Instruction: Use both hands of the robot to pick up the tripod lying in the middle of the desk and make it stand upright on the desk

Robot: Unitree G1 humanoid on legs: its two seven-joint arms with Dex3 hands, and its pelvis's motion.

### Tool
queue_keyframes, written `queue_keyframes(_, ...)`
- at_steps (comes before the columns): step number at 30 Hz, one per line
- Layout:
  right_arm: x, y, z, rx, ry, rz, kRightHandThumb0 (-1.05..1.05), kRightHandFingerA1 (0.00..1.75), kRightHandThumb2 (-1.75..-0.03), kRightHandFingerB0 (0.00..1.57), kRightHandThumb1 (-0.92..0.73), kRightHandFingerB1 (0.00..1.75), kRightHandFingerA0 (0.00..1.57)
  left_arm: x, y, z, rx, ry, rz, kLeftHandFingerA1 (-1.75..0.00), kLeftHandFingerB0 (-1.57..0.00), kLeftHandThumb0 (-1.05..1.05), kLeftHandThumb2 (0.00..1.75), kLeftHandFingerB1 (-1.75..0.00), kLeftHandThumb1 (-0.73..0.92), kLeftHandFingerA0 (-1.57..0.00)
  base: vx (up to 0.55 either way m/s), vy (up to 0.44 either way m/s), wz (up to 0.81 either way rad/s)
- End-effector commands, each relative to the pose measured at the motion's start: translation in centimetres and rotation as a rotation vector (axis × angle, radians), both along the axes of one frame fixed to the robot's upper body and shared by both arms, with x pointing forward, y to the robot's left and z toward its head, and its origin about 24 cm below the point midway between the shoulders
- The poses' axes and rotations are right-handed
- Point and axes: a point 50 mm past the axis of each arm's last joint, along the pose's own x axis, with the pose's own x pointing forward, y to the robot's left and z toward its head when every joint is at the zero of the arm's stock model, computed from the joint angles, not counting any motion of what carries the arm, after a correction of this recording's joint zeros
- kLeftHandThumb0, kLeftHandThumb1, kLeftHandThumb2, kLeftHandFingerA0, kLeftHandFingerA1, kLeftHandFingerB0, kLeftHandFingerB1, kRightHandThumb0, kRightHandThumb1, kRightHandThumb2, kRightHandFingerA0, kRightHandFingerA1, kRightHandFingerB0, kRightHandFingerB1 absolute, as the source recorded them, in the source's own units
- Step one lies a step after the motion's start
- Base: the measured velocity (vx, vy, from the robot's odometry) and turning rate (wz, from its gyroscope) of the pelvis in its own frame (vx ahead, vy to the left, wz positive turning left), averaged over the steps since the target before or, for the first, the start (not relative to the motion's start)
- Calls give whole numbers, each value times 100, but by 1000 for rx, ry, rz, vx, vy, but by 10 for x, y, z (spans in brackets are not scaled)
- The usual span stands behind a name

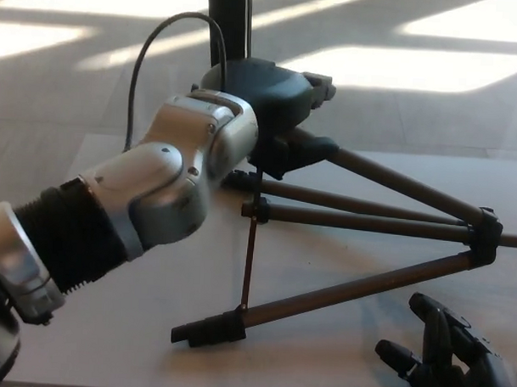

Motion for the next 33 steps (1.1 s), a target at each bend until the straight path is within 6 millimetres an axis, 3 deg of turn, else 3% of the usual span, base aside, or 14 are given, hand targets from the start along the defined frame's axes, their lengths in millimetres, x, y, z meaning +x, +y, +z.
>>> queue_keyframes(1, -20, 6, -4, 51, 32, -148, -88, 83, -62, 55, -72, 54, 53, -9, -47, 9, 558, -407, -194, -7, -13, -97, 101, -17, 56, 0, 0, 0, 0)
queue_keyframes(8, -19, 8, -7, 51, 30, -158, -91, 85, -75, 56, -58, 58, 55, -2, -54, 9, 597, -510, -183, 0, -11, -100, 103, -13, 60, 0, 0, 0, 0)
queue_keyframes(15, -19, 9, -9, 33, 34, -155, -86, 83, -62, 54, -72, 52, 52, 0, -57, 6, 649, -521, -183, 0, -10, -96, 99, -15, 57, 0, 0, 0, 0)
queue_keyframes(18, -18, 9, -8, 41, 32, -159, -86, 83, -61, 56, -70, 50, 55, -1, -54, 0, 682, -567, -184, -20, 0, -74, 87, -29, 42, 0, 0, 0, 0)
queue_keyframes(19, -17, 9, -7, 41, 35, -161, -88, 83, -62, 58, -70, 52, 56, 0, -53, -1, 686, -579, -186, -36, -12, -69, 56, -28, 52, -1, 0, 0, 0)
queue_keyframes(21, -15, 9, -6, 27, 39, -163, -88, 80, -62, 59, -70, 51, 57, 0, -49, -3, 686, -593, -188, -44, -12, -64, 55, -32, 50, -4, 0, 0, 0)
queue_keyframes(22, -15, 8, -5, 27, 37, -155, -88, 79, -62, 58, -71, 51, 55, 1, -47, -5, 684, -595, -184, -54, 0, -35, 88, -50, 29, -2, 0, 0, 0)
queue_keyframes(23, -15, 8, -5, 34, 33, -153, -87, 82, -62, 56, -70, 52, 51, 2, -45, -7, 680, -585, -178, -50, -14, -53, 55, -35, 49, -9, 0, 0, 0)
queue_keyframes(25, -14, 8, -4, 46, 27, -149, -87, 82, -62, 56, -70, 52, 51, 2, -43, -8, 676, -571, -167, -50, -14, -53, 55, -35, 49, -9, 0, 0, 0)
queue_keyframes(26, -15, 7, -4, 45, 42, -146, -87, 80, -98, 58, -52, 62, 55, 3, -40, -15, 681, -553, -145, -54, -13, -53, 55, -37, 48, -13, 0, 0, 0)
queue_keyframes(27, -14, 7, -5, 49, 49, -159, -89, 81, -61, 64, -68, 55, 55, 4, -39, -17, 693, -551, -143, -56, -8, -59, 72, -45, 36, -15, 0, 0, 0)
queue_keyframes(29, -14, 7, -5, 48, 53, -169, -88, 80, -61, 67, -68, 55, 57, 4, -37, -19, 716, -556, -145, -57, -10, -61, 55, -37, 47, -29, 0, 0, 0)
queue_keyframes(30, -13, 8, -5, 49, 51, -170, -86, 83, -61, 59, -70, 51, 53, 6, -36, -22, 754, -542, -131, -63, -5, -70, 79, -34, 40, -35, 0, 0, 0)
queue_keyframes(33, -12, 9, -5, 49, 40, -154, -86, 84, -61, 59, -70, 51, 53, 7, -35, -25, 783, -490, -85, -65, -6, -74, 79, -34, 41, -38, 0, 0, 0)
